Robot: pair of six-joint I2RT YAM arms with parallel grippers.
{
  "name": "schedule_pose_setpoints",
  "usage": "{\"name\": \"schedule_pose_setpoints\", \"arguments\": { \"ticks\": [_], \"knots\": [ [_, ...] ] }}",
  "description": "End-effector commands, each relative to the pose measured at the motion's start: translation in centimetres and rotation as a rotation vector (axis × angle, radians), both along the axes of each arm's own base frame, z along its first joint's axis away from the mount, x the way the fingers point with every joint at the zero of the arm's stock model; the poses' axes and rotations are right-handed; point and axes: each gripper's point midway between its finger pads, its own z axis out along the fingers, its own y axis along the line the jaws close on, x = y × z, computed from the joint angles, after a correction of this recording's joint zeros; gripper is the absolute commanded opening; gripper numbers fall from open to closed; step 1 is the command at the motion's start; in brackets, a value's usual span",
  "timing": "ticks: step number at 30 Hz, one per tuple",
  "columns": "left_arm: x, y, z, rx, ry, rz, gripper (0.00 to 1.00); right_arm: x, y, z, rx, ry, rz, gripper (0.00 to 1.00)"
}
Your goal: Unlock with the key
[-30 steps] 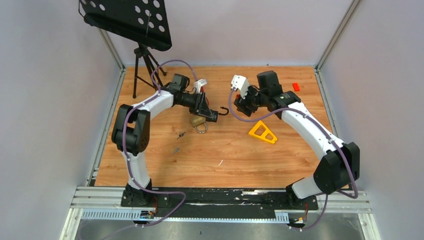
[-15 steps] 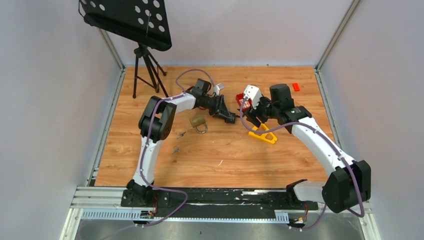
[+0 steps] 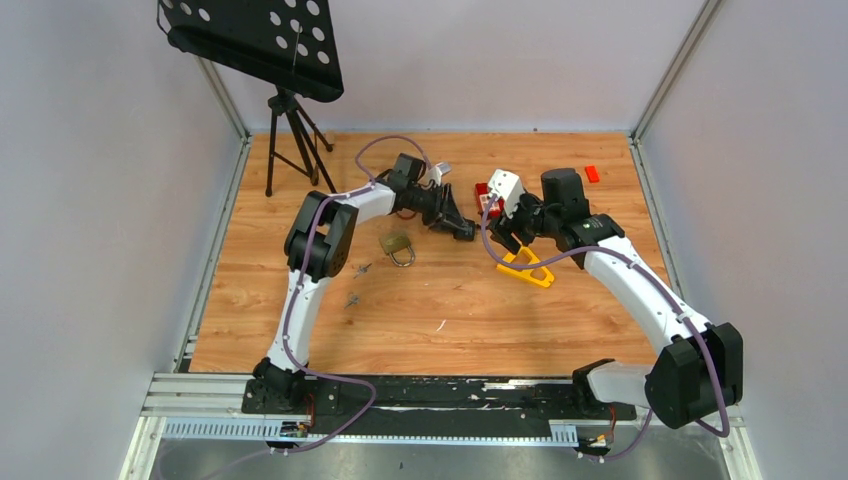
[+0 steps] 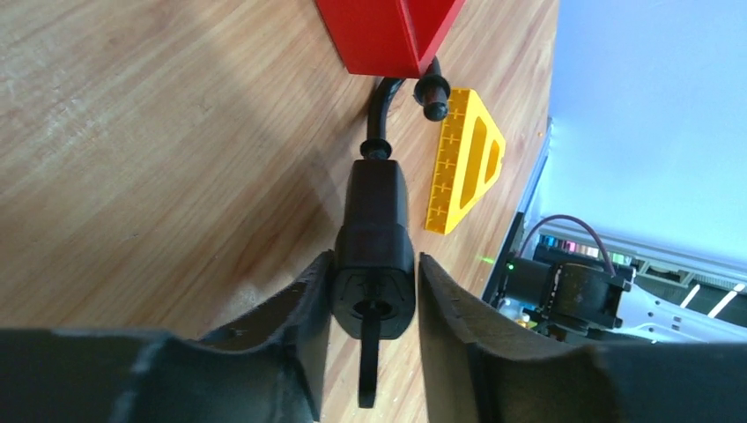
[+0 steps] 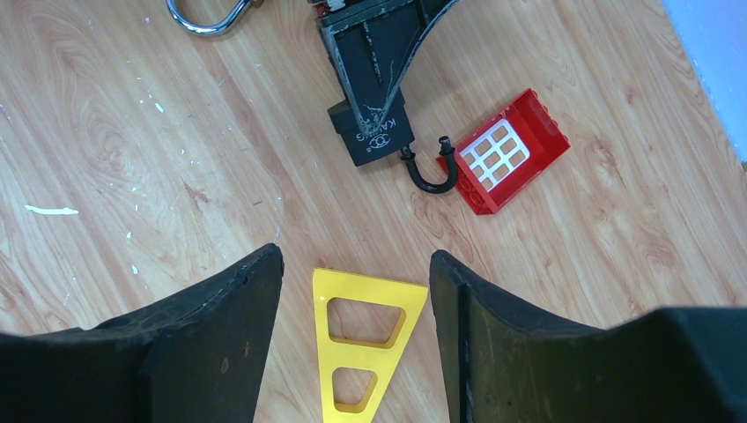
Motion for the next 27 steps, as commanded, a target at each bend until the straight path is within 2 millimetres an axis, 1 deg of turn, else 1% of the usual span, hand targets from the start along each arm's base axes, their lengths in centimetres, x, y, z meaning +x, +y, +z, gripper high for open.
{"name": "schedule_pose_setpoints", "arguments": {
  "ticks": [1, 5, 6, 8, 10, 12, 16, 17, 22, 25, 26, 27],
  "knots": [
    [0.7, -0.3, 3.0, -0.016, -0.11, -0.059, 0.55, 0.0, 0.6, 0.4, 0.035, -0.017, 0.025, 0.63],
    [0.9, 0.4, 3.3, 0.042, -0.177, -0.074, 0.71, 0.0, 0.6, 0.2, 0.032, -0.012, 0.029, 0.63],
    [0.9, 0.6, 3.3, 0.058, -0.187, -0.076, 0.74, 0.0, 0.6, 0.2, 0.032, -0.012, 0.031, 0.63],
    [0.9, 1.1, 3.4, 0.086, -0.21, -0.079, 0.76, 0.0, 0.6, 0.1, 0.03, -0.011, 0.028, 0.64],
    [0.9, 1.6, 3.6, 0.121, -0.24, -0.082, 0.79, 0.1, 0.5, 0.2, 0.029, -0.018, 0.021, 0.68],
    [1.2, 2.3, 3.9, 0.166, -0.285, -0.079, 0.84, 0.2, 0.3, 0.4, 0.027, -0.028, 0.007, 0.72],
    [1.3, 3.6, 5.1, 0.236, -0.38, -0.087, 0.98, 0.4, 0.1, 0.8, 0.03, -0.048, -0.01, 0.78],
    [1.4, 4.0, 5.6, 0.252, -0.407, -0.086, 1.0, 0.5, 0.0, 0.9, 0.031, -0.052, -0.014, 0.79],
    [1.5, 6.0, 8.0, 0.334, -0.545, -0.082, 1.0, 0.8, -0.3, 1.3, 0.032, -0.067, -0.044, 0.85],
    [1.7, 7.6, 9.9, 0.396, -0.647, -0.064, 1.0, 1.1, -0.5, 2.3, 0.047, -0.093, -0.073, 0.9],
    [1.7, 8.2, 11.0, 0.413, -0.692, -0.053, 1.0, 1.2, -0.6, 2.7, 0.051, -0.102, -0.081, 0.92],
    [1.6, 8.8, 11.4, 0.438, -0.716, -0.039, 1.0, 1.2, -0.7, 3.0, 0.056, -0.11, -0.088, 0.93]
  ]
}}
